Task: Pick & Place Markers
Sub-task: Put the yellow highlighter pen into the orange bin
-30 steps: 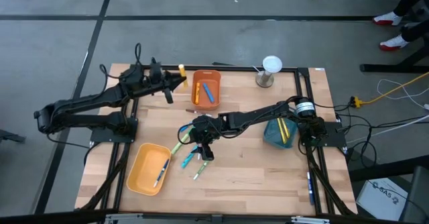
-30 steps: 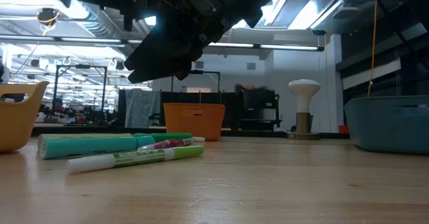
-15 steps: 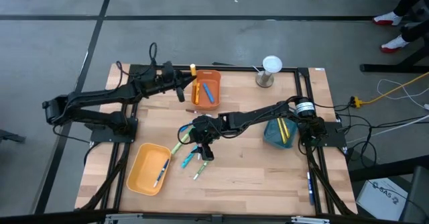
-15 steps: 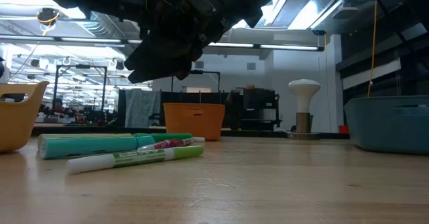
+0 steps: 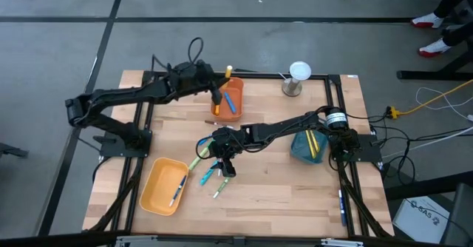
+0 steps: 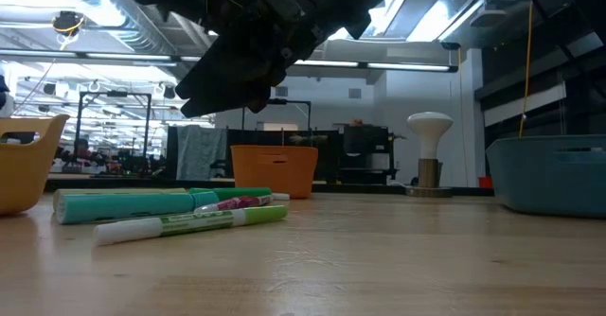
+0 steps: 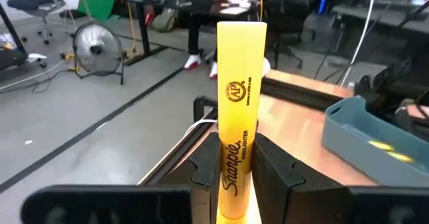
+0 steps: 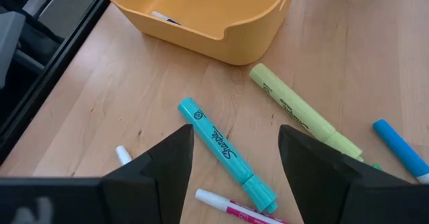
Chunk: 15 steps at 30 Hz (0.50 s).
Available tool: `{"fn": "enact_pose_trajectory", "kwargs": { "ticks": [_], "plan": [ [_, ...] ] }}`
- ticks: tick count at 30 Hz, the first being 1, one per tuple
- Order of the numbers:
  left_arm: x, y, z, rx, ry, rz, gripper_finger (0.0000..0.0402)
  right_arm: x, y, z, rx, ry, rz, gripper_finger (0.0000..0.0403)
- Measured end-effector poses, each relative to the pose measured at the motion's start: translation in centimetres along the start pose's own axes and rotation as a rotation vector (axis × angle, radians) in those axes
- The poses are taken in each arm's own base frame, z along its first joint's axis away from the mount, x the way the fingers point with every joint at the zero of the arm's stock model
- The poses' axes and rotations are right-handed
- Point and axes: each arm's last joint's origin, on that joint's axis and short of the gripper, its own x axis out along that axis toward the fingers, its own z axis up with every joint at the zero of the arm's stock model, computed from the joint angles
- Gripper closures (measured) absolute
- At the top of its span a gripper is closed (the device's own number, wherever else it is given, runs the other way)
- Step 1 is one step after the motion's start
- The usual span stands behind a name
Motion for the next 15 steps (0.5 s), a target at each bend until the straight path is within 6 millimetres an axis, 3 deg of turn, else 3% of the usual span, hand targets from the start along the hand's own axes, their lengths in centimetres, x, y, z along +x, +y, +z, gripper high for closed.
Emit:
{"fn": "enact_pose_trajectory", "kwargs": {
  "ticks": [7, 15],
  "plan": [
    [1.8, 0.0, 1.0, 0.024, 0.102, 0.049, 0.0346, 0.0, 0.0, 0.0, 0.0, 0.001, 0.0, 0.0187],
    [3.8, 0.7, -0.2, 0.008, 0.228, 0.066, 0.0346, 0.0, 0.0, 0.0, 0.0, 0.003, 0.001, 0.0187]
  ]
}}
